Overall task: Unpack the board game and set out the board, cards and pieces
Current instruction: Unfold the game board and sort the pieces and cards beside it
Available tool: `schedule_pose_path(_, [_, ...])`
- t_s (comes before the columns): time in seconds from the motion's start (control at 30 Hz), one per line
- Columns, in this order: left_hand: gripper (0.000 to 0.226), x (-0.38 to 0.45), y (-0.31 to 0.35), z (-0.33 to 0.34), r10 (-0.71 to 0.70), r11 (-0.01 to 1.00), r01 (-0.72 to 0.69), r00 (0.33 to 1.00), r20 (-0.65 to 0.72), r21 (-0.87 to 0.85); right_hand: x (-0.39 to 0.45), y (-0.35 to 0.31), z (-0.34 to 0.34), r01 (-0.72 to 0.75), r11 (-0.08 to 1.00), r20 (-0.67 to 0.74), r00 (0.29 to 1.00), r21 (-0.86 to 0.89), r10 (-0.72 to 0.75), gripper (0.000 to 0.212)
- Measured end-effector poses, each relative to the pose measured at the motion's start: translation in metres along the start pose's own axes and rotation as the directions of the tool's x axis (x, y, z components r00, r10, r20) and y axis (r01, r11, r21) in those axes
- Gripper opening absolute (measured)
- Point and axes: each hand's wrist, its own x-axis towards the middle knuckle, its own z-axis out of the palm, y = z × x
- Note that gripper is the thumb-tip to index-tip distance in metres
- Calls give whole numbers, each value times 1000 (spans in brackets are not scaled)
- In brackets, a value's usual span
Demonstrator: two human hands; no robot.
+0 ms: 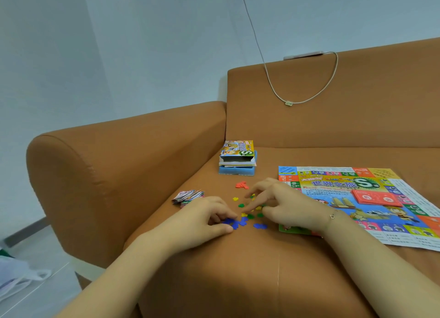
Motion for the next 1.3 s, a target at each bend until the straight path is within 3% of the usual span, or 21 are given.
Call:
schedule_pose_path(0.1, [22, 1, -1, 0, -14, 999, 14, 1000, -4, -41, 0, -4, 3, 20, 997, 25, 999, 76, -22, 49])
schedule_pose_path(0.2, [19, 1, -3, 0, -25, 998, 24, 1000, -17, -63, 1, -2, 6, 15, 1000, 56, 998, 22, -16, 51])
schedule_pose_path(0.5, [20, 7, 1, 9, 1, 999, -4, 995, -99, -32, 2, 9, 2, -104, 985, -27, 994, -140, 102, 40])
schedule_pose_path(0.7, [26, 13, 7, 21, 24, 994, -42, 985, -173, -104, -13, 4, 0, -92, 995, -229, 970, -31, 83, 40])
schedule_pose_path(0.83, [42, 11, 10, 24, -5, 997, -6, 991, -131, -83, -37, -4, 8, -77, 990, -216, 975, -118, 50, 36])
schedule_pose_path(0.93, [35, 11, 15, 24, 18, 1000, -17, 994, -110, 10, -42, -7, 12, -70, 990, -228, 973, -121, 41, 37])
schedule_pose_path(1.1, [21, 7, 21, 24, 60, 998, -59, 993, -104, 14, -44, -12, 14, -52, 991, -201, 979, -121, 27, 41])
schedule_pose_path(1.3, [21, 6, 26, 28, 80, 996, -83, 991, -106, -20, -50, -10, 14, -183, 978, -297, 944, -104, 145, 34])
